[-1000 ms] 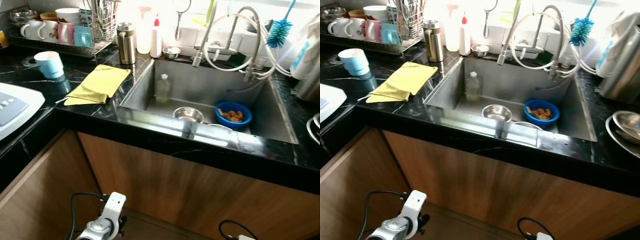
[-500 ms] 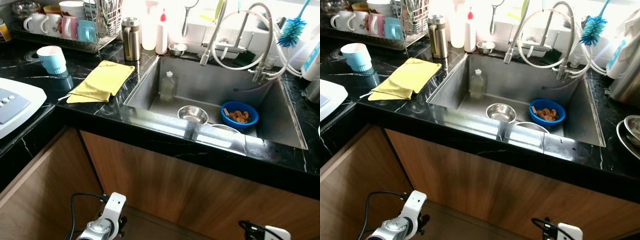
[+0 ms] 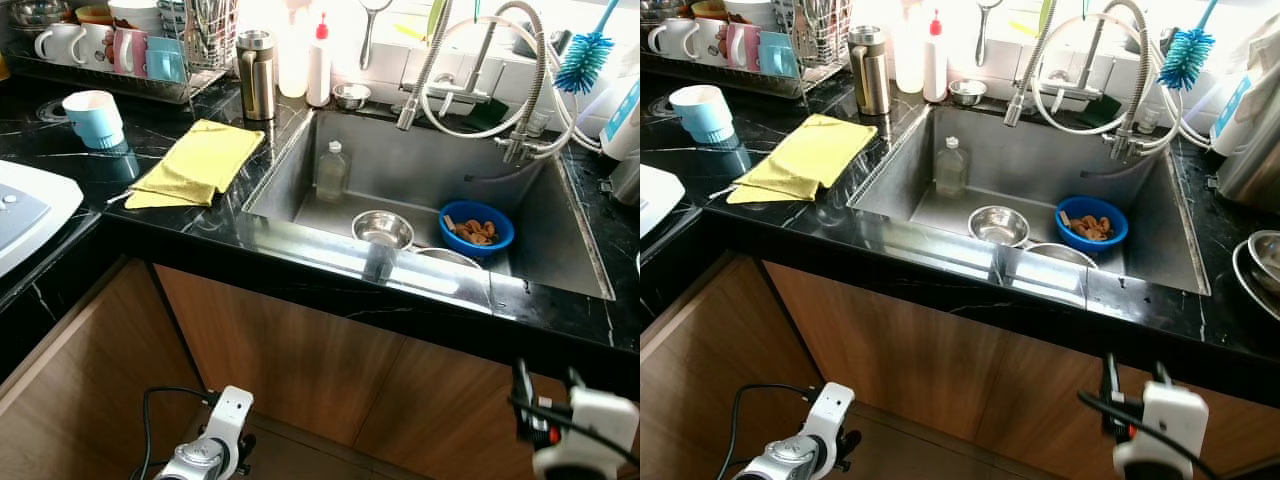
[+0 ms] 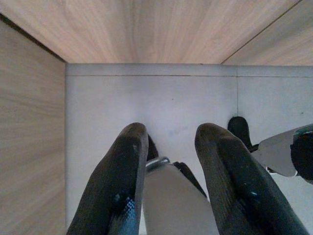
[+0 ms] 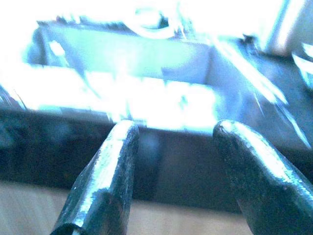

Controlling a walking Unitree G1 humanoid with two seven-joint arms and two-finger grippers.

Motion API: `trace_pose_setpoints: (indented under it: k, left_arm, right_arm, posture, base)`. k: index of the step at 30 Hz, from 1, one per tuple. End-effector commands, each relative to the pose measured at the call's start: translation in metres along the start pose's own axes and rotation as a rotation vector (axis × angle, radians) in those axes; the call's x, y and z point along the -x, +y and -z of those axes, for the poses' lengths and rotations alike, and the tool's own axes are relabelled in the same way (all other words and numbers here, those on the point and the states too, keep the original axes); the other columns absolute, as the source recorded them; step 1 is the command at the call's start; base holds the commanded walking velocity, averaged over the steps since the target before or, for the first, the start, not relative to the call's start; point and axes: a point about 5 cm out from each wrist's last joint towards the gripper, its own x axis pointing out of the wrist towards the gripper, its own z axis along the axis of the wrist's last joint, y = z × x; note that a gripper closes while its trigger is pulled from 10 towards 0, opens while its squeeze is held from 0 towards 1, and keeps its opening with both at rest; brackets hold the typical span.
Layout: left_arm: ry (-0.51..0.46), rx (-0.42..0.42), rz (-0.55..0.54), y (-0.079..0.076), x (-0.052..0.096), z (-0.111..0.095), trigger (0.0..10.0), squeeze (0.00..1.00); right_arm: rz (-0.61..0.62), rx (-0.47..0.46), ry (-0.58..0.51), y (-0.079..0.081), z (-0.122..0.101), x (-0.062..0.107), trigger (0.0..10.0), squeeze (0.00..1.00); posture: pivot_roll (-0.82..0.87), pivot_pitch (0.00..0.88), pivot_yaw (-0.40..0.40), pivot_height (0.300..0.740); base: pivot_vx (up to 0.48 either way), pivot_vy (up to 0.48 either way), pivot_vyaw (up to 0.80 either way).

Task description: Kitchen organization

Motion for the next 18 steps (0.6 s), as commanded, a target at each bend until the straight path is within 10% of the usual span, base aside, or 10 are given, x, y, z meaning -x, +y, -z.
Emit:
trace_pose_setpoints:
  k: [1, 8, 10, 12, 13, 17, 18]
  left_arm:
    - [0.032, -0.004, 0.008, -0.002, 0.000, 0.007, 10.0, 0.00]
    - [0.035, -0.003, 0.011, -0.005, 0.000, 0.009, 10.0, 0.00]
    - [0.036, -0.002, 0.012, -0.005, 0.000, 0.010, 10.0, 0.00]
    - [0.036, -0.004, 0.013, -0.005, 0.000, 0.010, 10.0, 0.00]
    - [0.038, -0.006, 0.014, -0.005, 0.000, 0.011, 10.0, 0.00]
    - [0.045, -0.011, 0.017, -0.006, 0.001, 0.013, 10.0, 0.00]
    - [0.047, -0.012, 0.018, -0.006, 0.001, 0.014, 10.0, 0.00]
  right_arm:
    - [0.006, 0.015, -0.046, 0.000, -0.015, -0.007, 10.0, 0.00]
    - [0.200, 0.050, -0.074, -0.019, -0.026, -0.035, 10.0, 0.00]
    - [0.228, 0.043, -0.070, -0.025, -0.026, -0.039, 10.0, 0.60]
    - [0.248, 0.060, -0.052, -0.029, -0.025, -0.042, 10.0, 0.67]
    - [0.257, 0.065, -0.059, -0.030, -0.026, -0.043, 10.0, 1.00]
    - [0.298, 0.076, -0.059, -0.033, -0.028, -0.047, 10.0, 0.90]
    - [0.309, 0.084, -0.048, -0.034, -0.027, -0.048, 10.0, 0.14]
  posture:
    - [0.11, 0.058, -0.069, 0.732]
    - [0.12, 0.049, -0.076, 0.732]
    - [0.12, 0.045, -0.076, 0.732]
    - [0.12, 0.044, -0.075, 0.732]
    - [0.12, 0.040, -0.074, 0.732]
    - [0.12, 0.032, -0.076, 0.732]
    - [0.12, 0.031, -0.076, 0.732]
  base:
    - [0.000, 0.000, 0.00]
    - [0.000, 0.000, 0.00]
    - [0.000, 0.000, 0.00]
    - [0.000, 0.000, 0.00]
    - [0.000, 0.000, 0.00]
    - [0.000, 0.000, 0.00]
    - [0.000, 0.000, 0.00]
